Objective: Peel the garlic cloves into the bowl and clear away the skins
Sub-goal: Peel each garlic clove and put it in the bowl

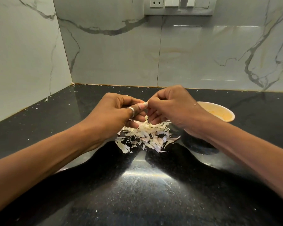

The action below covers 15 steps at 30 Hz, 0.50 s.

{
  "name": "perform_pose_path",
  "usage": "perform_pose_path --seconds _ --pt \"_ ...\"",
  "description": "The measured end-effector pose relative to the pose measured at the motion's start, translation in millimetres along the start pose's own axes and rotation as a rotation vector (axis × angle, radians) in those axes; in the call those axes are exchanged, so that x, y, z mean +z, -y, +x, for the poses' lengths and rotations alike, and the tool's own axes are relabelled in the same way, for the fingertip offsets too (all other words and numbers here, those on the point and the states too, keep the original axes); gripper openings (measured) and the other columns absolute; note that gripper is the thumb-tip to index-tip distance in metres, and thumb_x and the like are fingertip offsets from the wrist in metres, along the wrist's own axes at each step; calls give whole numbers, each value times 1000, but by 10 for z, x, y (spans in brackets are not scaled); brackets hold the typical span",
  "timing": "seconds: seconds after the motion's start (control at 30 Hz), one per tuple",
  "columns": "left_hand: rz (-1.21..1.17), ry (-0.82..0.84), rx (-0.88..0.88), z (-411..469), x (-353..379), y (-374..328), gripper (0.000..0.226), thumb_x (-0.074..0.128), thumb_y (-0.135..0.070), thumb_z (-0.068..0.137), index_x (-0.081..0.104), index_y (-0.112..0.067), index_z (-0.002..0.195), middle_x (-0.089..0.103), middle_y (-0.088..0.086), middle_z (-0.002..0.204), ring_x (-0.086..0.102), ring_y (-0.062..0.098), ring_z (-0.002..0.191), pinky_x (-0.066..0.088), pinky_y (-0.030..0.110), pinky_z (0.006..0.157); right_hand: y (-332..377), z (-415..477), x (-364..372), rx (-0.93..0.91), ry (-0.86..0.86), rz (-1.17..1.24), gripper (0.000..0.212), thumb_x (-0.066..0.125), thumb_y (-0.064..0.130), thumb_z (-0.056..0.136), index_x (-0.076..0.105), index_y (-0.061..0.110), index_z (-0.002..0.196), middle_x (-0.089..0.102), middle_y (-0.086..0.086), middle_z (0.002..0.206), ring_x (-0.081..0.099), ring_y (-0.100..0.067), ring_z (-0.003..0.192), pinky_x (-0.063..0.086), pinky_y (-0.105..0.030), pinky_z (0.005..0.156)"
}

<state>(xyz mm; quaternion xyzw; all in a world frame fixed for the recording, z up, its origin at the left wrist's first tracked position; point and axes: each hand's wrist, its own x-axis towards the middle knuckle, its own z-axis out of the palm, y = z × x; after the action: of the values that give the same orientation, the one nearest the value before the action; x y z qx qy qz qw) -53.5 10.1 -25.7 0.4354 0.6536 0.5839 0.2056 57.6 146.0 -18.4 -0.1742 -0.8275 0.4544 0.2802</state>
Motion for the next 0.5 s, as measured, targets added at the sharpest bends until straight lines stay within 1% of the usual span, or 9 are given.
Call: perform_pose_path --seconds 0.1,0.2,0.3,0.37,0.5 --pt "-48 7 -25 -10 -2 -18 10 66 -12 93 75 -10 97 76 13 88 70 11 74 59 18 61 22 -27 0 75 27 95 18 65 5 95 72 -9 86 73 -21 76 68 -24 60 61 -31 61" --pt "-73 16 -34 -11 -14 -38 11 65 -15 92 75 -11 96 76 11 86 70 11 74 59 19 62 36 -34 -25 112 48 146 18 67 5 95 70 -12 92 72 -24 80 68 -24 63 62 -29 61" --pt "-69 -3 -44 -16 -18 -40 11 66 -15 93 75 -10 97 76 9 84 70 12 74 59 20 60 59 -38 -44 96 38 135 10 70 2 92 71 -8 94 73 -22 83 70 -22 68 59 -28 57" --pt "-57 -29 -55 -15 -12 -34 11 67 -14 93 75 -9 99 76 10 85 70 11 72 58 20 58 74 -40 -64 74 15 97 5 69 0 92 72 -4 94 74 -22 87 71 -20 70 60 -31 58" --pt "-52 -71 -63 -8 -2 -30 14 68 -13 92 74 -5 101 74 13 85 69 10 68 59 21 57 103 -37 -119 67 -7 99 11 65 5 96 74 -1 97 75 -20 98 73 -18 75 60 -30 59"
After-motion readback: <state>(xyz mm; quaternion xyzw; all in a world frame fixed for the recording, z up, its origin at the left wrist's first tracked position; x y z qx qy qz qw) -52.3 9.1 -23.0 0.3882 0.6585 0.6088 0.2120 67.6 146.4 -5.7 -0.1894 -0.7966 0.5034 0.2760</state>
